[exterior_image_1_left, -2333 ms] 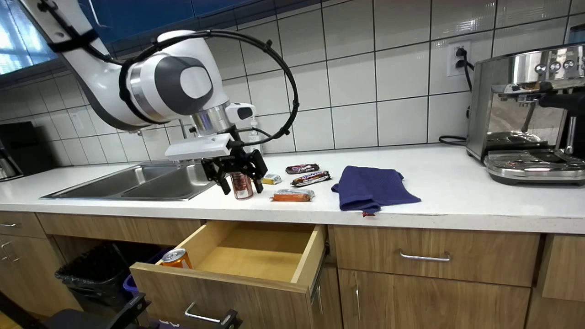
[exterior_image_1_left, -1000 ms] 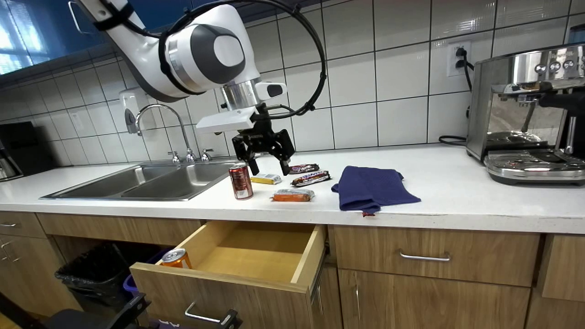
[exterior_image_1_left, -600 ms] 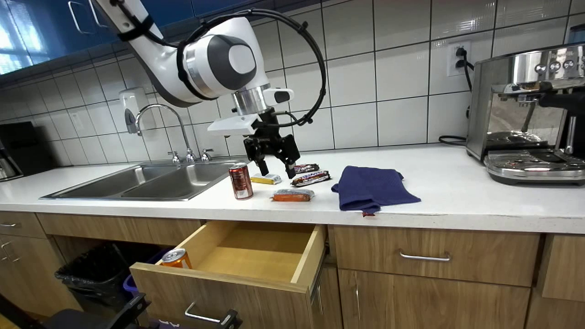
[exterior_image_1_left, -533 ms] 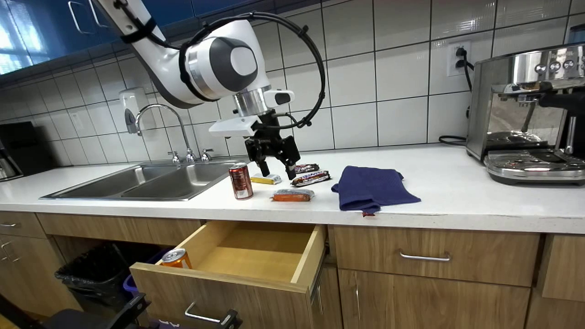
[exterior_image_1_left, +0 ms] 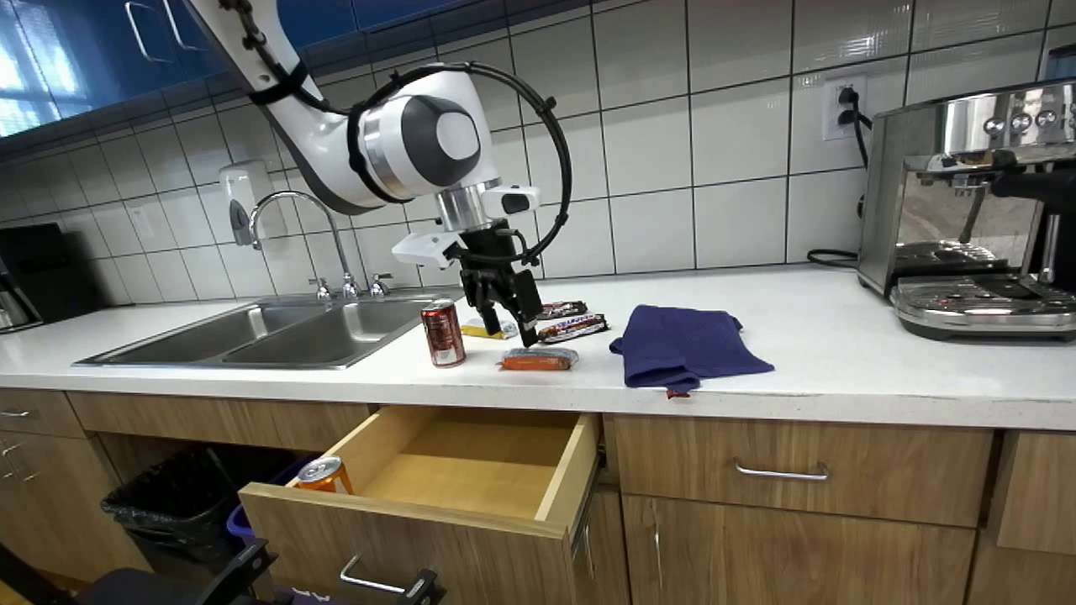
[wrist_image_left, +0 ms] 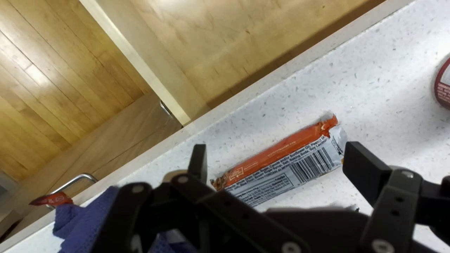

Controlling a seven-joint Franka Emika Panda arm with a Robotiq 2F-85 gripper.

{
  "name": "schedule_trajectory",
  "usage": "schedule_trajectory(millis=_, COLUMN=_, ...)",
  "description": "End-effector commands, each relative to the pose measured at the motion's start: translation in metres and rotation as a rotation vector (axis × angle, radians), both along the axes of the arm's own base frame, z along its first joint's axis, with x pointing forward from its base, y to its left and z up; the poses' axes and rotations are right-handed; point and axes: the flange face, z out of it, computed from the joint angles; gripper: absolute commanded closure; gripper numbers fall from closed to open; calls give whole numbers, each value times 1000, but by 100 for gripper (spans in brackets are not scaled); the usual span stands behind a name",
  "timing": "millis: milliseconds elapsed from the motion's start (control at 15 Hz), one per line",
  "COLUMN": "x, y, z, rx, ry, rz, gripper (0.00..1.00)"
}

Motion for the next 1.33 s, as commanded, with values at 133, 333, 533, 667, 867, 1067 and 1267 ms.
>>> schedule_trajectory(millis=133, x=19, y=1, z=-7, rx=18, ry=46, rz=-150, gripper=0)
schedule_trajectory(millis=333, x=25, y=0, z=-12, rx=34, ry=52, rz=-199, gripper=0)
schedule_trajectory(millis=533, x=32, y=-4, z=-16, rx=48, ry=50, rz=-237, gripper=0)
schedule_trajectory(millis=667, x=37, y=-8, z=-18, rx=57, ry=50, rz=-260, gripper=0)
schedule_trajectory(millis=867, x=43, y=-14, z=-21, rx=64, ry=56, rz=-287, gripper=0)
schedule_trajectory(millis=1067, x=48, y=-17, z=-25, rx=71, ry=61, rz=-305, gripper=0)
schedule_trajectory(millis=1267, x=53, y=-19, z=-28, rx=77, ry=65, rz=-317, gripper=0)
